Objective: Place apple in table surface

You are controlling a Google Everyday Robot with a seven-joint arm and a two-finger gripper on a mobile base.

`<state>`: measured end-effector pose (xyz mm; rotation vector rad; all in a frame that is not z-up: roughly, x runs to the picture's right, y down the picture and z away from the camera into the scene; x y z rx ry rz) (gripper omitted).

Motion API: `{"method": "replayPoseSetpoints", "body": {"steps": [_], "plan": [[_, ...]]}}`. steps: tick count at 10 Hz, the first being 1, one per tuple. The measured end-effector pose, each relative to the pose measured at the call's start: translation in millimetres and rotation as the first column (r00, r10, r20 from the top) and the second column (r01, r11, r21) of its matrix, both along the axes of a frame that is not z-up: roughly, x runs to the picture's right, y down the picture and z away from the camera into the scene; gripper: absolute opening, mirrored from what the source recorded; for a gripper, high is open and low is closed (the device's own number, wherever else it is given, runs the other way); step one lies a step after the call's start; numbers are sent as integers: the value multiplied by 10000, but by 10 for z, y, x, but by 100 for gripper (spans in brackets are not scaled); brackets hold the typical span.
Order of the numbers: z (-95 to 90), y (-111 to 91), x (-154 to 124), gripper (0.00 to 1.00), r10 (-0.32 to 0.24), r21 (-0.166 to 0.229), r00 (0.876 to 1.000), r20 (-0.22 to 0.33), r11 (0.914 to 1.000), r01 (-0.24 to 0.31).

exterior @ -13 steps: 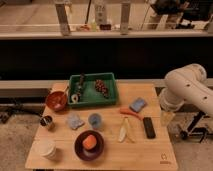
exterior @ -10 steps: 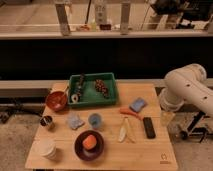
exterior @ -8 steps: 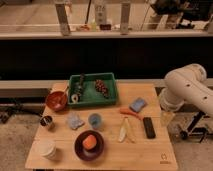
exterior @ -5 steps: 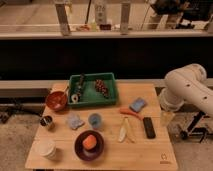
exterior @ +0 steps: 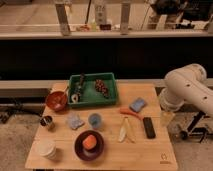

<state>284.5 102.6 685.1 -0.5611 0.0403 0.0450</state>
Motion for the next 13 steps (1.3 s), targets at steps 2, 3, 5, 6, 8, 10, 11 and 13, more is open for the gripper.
{"method": "replayPoseSetpoints", "body": {"steps": [2,3,5,6,8,10,11,13], "plan": [[-14,24,-37,80,-188,-9,9998,16,9998,188],[-18,40,-147,80,-556,20,9984,101,9985,556],[-23,61,-469,80,-1300,71,9910,317,9915,1298],[-23,71,-499,80,-1442,81,9890,329,9895,1440],[-35,106,-510,80,-1708,88,9845,392,9853,1706],[-37,140,-747,80,-2265,115,9723,585,9740,2262],[-39,150,-886,80,-2524,147,9653,664,9676,2520],[-50,197,-1045,80,-3023,178,9497,819,9532,3019]]}}
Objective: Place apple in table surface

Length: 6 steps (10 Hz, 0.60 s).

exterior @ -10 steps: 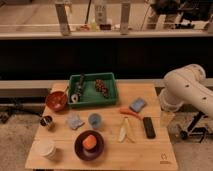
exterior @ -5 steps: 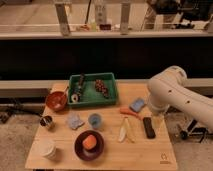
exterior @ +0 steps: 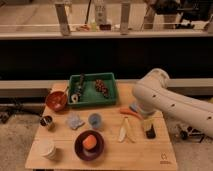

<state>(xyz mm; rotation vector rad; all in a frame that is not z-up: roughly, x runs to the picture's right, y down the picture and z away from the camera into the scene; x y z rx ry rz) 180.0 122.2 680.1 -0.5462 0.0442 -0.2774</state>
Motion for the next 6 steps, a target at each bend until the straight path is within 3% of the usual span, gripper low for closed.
{"method": "replayPoseSetpoints", "body": {"steps": [2,6], "plan": [[-17,29,-115,80,-400,2,9991,154,9992,400],[-36,81,-600,80,-1228,62,9907,587,9924,1227]]}}
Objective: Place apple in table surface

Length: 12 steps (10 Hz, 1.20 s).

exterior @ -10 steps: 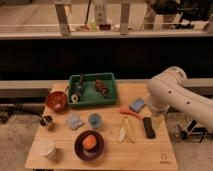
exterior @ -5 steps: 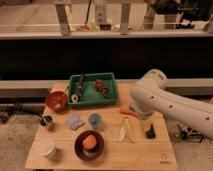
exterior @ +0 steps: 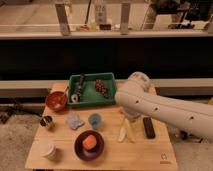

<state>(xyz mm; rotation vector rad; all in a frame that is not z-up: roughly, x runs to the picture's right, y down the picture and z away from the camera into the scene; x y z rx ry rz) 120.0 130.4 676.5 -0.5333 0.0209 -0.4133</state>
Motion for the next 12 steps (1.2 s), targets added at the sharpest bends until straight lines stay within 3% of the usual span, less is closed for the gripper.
{"method": "replayPoseSetpoints", "body": {"steps": [2,4,12], "plan": [[-9,24,-79,80,-301,-2,9994,152,9995,301],[5,45,-531,80,-836,77,9948,587,9965,833],[-48,202,-1135,80,-1997,78,9712,1302,9797,2004]]}}
